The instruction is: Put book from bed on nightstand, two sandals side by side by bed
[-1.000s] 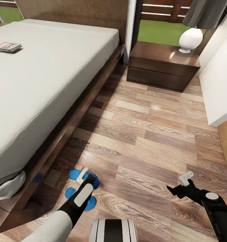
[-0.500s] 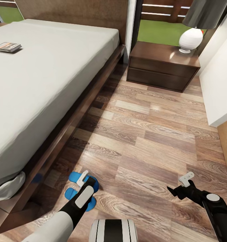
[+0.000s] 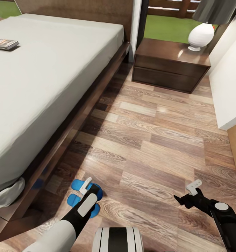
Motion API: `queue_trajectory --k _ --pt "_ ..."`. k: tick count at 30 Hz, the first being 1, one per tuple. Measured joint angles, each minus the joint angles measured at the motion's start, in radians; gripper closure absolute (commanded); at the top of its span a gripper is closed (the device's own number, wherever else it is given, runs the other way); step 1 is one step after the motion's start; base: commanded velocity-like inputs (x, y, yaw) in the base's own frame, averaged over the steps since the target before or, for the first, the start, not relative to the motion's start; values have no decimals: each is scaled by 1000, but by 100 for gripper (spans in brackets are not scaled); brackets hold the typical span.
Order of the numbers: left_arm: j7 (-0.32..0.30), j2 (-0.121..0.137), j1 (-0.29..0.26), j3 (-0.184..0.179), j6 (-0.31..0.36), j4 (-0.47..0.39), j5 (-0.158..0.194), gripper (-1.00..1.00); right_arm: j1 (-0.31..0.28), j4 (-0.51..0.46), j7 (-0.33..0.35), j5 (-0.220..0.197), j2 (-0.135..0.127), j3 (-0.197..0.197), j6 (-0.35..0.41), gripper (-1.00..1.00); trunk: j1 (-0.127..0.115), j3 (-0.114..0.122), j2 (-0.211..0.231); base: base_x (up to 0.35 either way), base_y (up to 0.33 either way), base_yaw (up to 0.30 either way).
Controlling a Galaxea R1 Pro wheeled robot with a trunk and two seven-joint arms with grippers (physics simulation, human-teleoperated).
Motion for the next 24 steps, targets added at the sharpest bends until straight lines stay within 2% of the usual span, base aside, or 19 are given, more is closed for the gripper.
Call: queue_trajectory --k 4,12,24 --pt "1 -4 -39 -1 8 -5 -5 100 1 -14 0 0 0 0 3 -100 2 -15 -1 0 0 0" --pt "16 -11 -122 -5 29 -9 -5 100 46 -90 0 -5 0 0 13 -100 5 -46 -3 0 0 0" --pt "18 -14 -132 -5 31 1 -4 100 51 -99 0 -6 7 -2 14 -100 11 -93 -6 0 0 0"
